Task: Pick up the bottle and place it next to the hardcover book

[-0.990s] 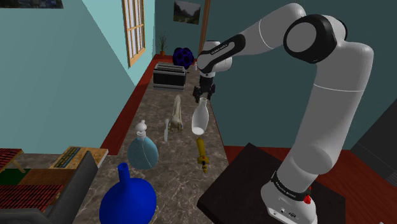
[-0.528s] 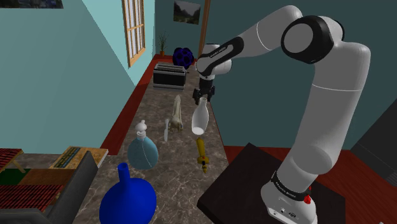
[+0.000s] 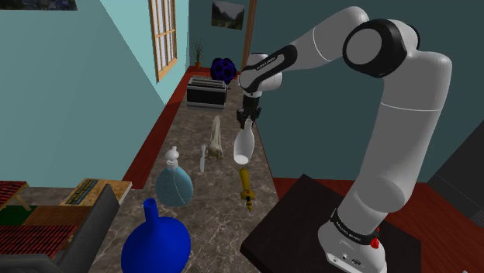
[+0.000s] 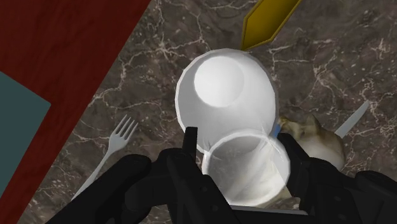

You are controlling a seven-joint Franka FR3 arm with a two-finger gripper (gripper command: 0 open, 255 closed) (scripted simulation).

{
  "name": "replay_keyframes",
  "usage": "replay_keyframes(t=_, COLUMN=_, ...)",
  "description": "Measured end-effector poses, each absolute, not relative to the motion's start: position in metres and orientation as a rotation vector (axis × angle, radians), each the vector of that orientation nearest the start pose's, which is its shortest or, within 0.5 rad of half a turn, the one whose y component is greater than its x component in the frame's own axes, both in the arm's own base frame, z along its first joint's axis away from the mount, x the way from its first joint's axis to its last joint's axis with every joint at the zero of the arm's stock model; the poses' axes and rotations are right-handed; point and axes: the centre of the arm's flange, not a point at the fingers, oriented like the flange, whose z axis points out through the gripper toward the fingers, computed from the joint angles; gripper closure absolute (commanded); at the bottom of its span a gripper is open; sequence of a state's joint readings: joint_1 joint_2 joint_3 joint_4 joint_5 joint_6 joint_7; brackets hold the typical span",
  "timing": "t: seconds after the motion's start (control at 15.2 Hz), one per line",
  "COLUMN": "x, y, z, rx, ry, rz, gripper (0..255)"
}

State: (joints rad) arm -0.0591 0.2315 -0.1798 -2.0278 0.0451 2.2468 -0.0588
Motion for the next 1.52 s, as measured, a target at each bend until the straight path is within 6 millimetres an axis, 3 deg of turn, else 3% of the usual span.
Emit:
replay_keyframes(t=0.4, x=0.572, y=-0.135, z=0.341, rx=-3.130, ry=0.320, rz=0.016, gripper=255)
replay_keyframes(t=1.52, x=0.573, y=-0.136, z=0.430, rx=-3.130, ry=0.320, rz=0.016, gripper=255)
